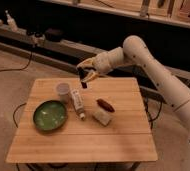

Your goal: Place the eraser in the ceramic cup

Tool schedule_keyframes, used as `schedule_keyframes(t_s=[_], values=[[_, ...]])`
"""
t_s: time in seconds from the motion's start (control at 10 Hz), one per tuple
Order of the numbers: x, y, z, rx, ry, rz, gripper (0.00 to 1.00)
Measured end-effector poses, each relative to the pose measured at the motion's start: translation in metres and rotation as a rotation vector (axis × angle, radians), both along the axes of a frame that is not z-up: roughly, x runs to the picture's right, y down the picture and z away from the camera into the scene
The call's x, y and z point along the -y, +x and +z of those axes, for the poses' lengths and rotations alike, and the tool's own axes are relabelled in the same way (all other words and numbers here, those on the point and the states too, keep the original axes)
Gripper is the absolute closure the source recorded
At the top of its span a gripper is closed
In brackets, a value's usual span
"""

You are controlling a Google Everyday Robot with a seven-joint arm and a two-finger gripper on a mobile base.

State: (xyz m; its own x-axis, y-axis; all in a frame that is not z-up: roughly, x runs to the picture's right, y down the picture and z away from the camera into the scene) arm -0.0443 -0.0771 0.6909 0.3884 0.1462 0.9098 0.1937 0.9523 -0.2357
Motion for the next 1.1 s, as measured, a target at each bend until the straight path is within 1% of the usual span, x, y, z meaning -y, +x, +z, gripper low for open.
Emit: schedule_keyframes(t_s=[0.2, 0.4, 0.6, 0.9, 1.0, 1.1], values=[[0.004, -0.029, 0.024, 0.065, -0.003, 0.022, 0.91], [0.011, -0.044, 0.05, 0.097, -0.001, 0.043, 0.91], [0.013, -0.06, 0.069, 0.118, 0.003, 0.045, 0.91], [0.015, -0.076, 0.088, 0.149, -0.002, 0.057, 0.91], [0.013, -0.084, 0.092, 0.159, -0.005, 0.051, 0.91], [0.01, -0.092, 0.097, 0.17, -0.012, 0.045, 0.86]])
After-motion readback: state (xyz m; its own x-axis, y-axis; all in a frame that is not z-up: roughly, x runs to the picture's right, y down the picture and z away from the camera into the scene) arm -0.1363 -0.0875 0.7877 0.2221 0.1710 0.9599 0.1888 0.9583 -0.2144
